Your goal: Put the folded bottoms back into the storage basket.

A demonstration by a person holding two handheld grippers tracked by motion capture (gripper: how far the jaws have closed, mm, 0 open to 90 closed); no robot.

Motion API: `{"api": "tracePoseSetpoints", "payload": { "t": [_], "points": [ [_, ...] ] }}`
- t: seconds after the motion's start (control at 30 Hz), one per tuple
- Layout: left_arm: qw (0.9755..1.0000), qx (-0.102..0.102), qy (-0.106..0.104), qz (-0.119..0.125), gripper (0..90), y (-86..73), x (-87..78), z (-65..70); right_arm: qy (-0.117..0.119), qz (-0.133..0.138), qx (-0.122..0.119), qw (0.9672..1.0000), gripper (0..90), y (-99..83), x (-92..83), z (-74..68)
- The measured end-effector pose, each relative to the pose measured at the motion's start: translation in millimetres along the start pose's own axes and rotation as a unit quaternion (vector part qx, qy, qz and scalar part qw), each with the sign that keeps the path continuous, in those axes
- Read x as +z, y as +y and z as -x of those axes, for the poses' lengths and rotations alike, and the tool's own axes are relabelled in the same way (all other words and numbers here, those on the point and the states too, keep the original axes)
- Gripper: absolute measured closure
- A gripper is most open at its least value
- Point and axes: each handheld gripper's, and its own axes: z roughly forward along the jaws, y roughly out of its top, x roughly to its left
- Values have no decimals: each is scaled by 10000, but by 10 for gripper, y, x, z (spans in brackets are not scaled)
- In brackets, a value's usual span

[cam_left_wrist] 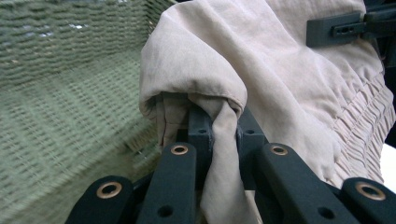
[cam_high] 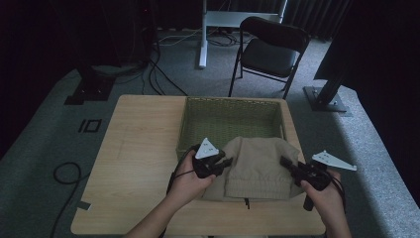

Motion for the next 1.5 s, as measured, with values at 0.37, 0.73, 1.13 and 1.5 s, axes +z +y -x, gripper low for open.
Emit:
{"api": "tracePoseSetpoints", "payload": {
  "t": [0.37, 0.73, 1.13, 1.5],
  "points": [
    [9997, -28, 125, 192, 824, 225, -79, -182, 18, 77, 13, 10000, 796, 294, 182, -24],
    [9993, -190, 174, 264, 825, 446, -86, -390, 66, 85, 75, 9999, 795, 511, 339, 2],
    [9984, -270, 291, 404, 824, 695, -87, -668, 80, 96, 169, 9998, 795, 855, 560, 20],
    [9966, -390, 540, 479, 824, 845, 52, -970, -53, 162, 250, 9995, 795, 1069, 853, 80]
  ]
}}
